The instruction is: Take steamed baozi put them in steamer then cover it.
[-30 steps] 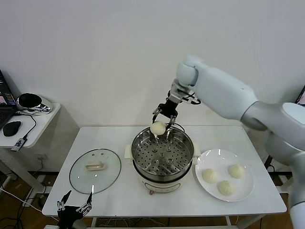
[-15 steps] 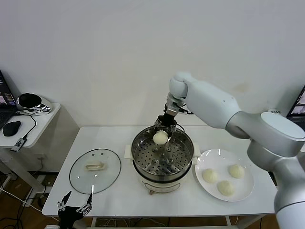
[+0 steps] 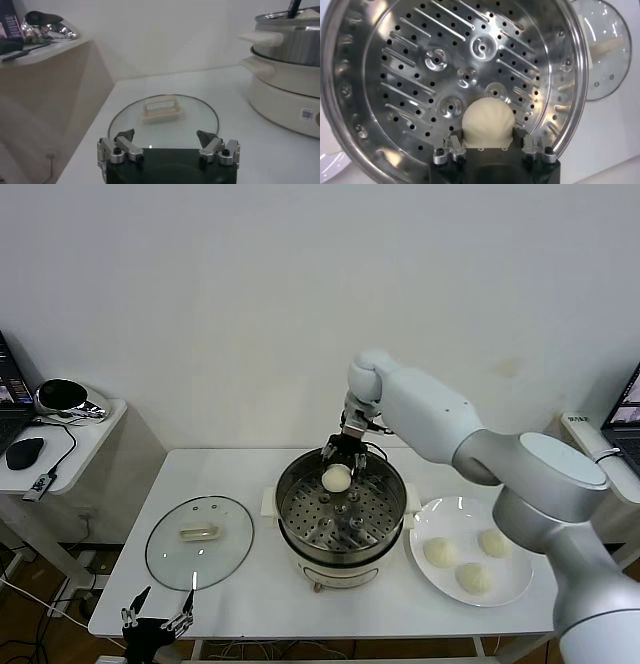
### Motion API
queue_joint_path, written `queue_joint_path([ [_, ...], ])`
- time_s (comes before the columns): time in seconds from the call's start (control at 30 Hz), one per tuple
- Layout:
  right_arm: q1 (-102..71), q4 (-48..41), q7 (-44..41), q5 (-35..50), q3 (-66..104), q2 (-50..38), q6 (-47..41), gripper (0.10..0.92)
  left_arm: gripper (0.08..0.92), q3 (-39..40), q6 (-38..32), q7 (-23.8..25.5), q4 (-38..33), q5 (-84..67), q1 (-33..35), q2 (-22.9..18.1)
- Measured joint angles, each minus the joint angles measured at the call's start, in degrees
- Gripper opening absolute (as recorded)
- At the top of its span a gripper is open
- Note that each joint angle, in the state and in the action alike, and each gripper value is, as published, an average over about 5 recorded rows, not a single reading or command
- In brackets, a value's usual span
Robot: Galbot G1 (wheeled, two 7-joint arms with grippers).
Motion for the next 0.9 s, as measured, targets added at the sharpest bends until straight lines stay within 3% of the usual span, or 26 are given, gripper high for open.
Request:
queue_joint_path([
  [0.27, 0.58, -0.21, 0.16, 1.97, -0.67, -0.70, 0.01, 0.814, 0.823, 0.21, 0.02, 0.16, 0.28, 0.31, -0.32, -0.34],
  [0.53, 3.92, 5.26, -0.54, 8.40, -2.13, -5.01, -2.00, 0.823, 0.823, 0.40, 0.02, 0.32, 0.30, 0.49, -0.51, -0.69],
  [0.9, 14.03, 17.69, 2.55, 21.53, -9.20, -20.20, -16.18, 0.823, 0.823, 1.17, 0.04, 0.56, 0.09, 0.47, -1.20, -0.31],
])
